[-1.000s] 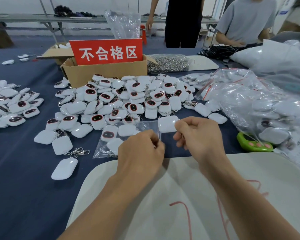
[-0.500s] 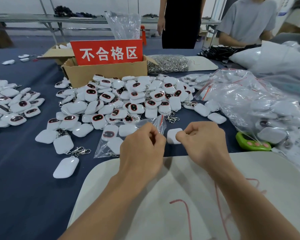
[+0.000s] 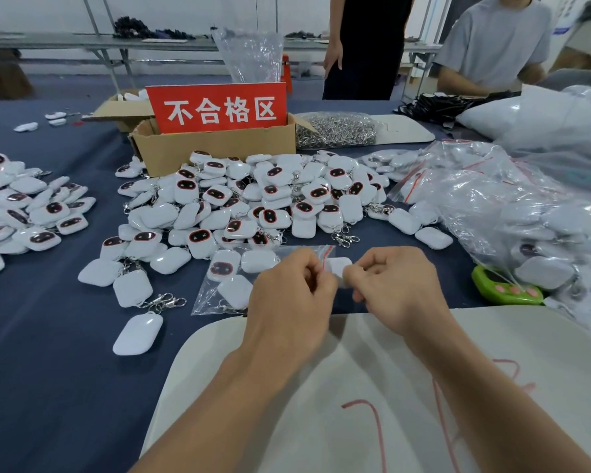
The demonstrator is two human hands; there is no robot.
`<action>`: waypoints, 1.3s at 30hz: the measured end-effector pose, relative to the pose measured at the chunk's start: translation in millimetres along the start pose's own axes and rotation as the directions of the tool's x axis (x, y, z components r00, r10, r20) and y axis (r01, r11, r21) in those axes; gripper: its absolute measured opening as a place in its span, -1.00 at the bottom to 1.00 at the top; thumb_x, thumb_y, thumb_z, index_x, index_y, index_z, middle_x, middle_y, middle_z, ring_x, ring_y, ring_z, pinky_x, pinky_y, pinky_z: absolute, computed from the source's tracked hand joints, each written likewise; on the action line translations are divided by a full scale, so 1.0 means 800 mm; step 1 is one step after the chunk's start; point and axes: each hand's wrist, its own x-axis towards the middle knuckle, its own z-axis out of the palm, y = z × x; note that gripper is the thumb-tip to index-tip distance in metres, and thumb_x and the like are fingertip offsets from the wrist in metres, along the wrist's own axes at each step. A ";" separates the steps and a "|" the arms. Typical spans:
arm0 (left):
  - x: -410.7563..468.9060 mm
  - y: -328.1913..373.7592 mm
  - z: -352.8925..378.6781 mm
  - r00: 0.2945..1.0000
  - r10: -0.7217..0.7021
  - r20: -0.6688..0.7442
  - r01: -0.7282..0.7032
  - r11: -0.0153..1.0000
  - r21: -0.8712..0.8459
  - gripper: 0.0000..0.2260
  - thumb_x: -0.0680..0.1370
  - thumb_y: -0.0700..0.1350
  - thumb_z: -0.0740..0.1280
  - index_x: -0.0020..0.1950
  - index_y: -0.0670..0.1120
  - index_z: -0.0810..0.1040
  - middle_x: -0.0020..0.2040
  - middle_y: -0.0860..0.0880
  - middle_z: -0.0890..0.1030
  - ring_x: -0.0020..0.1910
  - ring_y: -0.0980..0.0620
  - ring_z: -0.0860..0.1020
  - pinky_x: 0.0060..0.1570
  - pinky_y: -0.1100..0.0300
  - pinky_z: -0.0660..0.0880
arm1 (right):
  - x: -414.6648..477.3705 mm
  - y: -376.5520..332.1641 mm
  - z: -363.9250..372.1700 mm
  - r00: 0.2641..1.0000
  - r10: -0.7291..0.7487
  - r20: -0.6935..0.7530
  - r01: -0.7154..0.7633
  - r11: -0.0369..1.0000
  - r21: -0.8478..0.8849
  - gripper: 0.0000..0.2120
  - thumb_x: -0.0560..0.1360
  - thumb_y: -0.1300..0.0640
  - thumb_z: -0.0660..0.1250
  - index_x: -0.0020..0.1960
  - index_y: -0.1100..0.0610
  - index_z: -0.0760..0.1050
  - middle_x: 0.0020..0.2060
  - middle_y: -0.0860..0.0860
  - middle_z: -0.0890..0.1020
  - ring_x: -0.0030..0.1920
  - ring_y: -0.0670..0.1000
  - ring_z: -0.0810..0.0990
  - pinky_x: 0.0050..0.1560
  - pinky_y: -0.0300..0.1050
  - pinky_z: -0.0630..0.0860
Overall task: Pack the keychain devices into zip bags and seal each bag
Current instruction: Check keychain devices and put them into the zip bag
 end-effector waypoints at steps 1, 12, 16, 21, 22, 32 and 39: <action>-0.001 0.001 0.000 1.000 0.021 0.003 -0.021 1.000 -0.005 -0.82 0.59 -0.03 0.31 -0.21 0.02 0.45 -0.44 0.07 0.53 -0.38 0.06 0.47 -0.28 0.01 0.46 | 0.000 0.000 0.000 1.000 -0.020 0.019 0.020 1.000 0.003 -0.86 0.41 0.06 0.43 -0.31 -0.11 0.64 -0.49 -0.08 0.66 -0.51 -0.20 0.51 -0.47 -0.40 0.38; -0.010 -0.003 -0.012 0.972 0.095 -0.217 -0.120 0.987 -0.105 -0.82 0.65 -0.13 0.29 -0.14 0.05 0.44 -0.36 0.08 0.55 -0.32 0.07 0.51 -0.30 0.20 0.38 | 0.005 -0.012 -0.002 0.976 -0.149 0.159 0.071 0.908 0.413 -0.75 0.53 0.22 0.29 -0.02 0.03 0.73 -0.49 0.04 0.55 -0.48 -0.09 0.39 -0.43 -0.32 0.35; 0.006 0.000 -0.031 0.909 -0.077 -0.408 -0.060 0.948 -0.314 -0.76 0.66 -0.19 0.27 -0.18 0.04 0.45 -0.37 0.15 0.55 -0.38 0.16 0.48 -0.29 0.27 0.38 | 0.040 0.020 -0.030 0.945 -0.119 -0.303 0.086 0.989 -0.122 -0.63 0.53 0.18 0.30 0.28 -0.08 0.63 0.07 0.00 0.71 0.11 0.09 0.61 0.11 -0.06 0.48; 0.038 0.011 -0.084 0.744 -0.156 -0.650 -0.259 0.829 -0.495 -0.79 0.61 -0.18 0.24 -0.20 0.05 0.44 -0.40 0.19 0.50 -0.39 0.17 0.44 -0.28 0.29 0.39 | 0.064 0.042 -0.025 0.994 -0.095 -0.059 0.039 0.788 -0.614 -0.35 0.59 0.09 0.26 0.63 0.09 0.16 0.55 0.14 0.36 0.56 0.18 0.22 0.57 0.09 0.02; 0.040 0.013 -0.091 0.729 -0.120 -0.674 -0.298 0.831 -0.470 -0.79 0.61 -0.18 0.24 -0.19 0.06 0.44 -0.40 0.20 0.51 -0.38 0.18 0.45 -0.29 0.30 0.39 | 0.064 0.041 -0.021 0.994 -0.093 -0.048 0.044 0.790 -0.612 -0.40 0.58 0.11 0.24 0.60 0.10 0.22 0.47 0.15 0.46 0.50 0.18 0.32 0.54 0.06 0.02; 0.011 -0.022 -0.011 0.997 0.057 0.059 -0.063 0.993 0.099 -0.85 0.65 -0.07 0.28 -0.13 0.05 0.46 -0.30 0.08 0.61 -0.23 0.02 0.58 -0.16 0.05 0.50 | 0.073 0.034 -0.017 0.986 -0.127 -0.105 0.039 0.796 -0.603 -0.39 0.61 0.08 0.23 0.63 0.11 0.18 0.60 0.16 0.25 0.60 0.21 0.13 0.58 0.13 0.04; 0.009 -0.027 -0.004 0.980 0.035 0.197 -0.070 0.982 0.174 -0.85 0.56 -0.02 0.34 -0.20 0.10 0.47 -0.38 0.18 0.50 -0.32 0.16 0.45 -0.32 0.24 0.26 | 0.063 0.033 0.000 0.961 -0.278 -0.008 0.217 0.766 -0.605 -0.71 0.59 0.02 0.31 0.28 0.07 0.45 0.16 0.09 0.50 0.14 0.20 0.50 0.13 0.08 0.40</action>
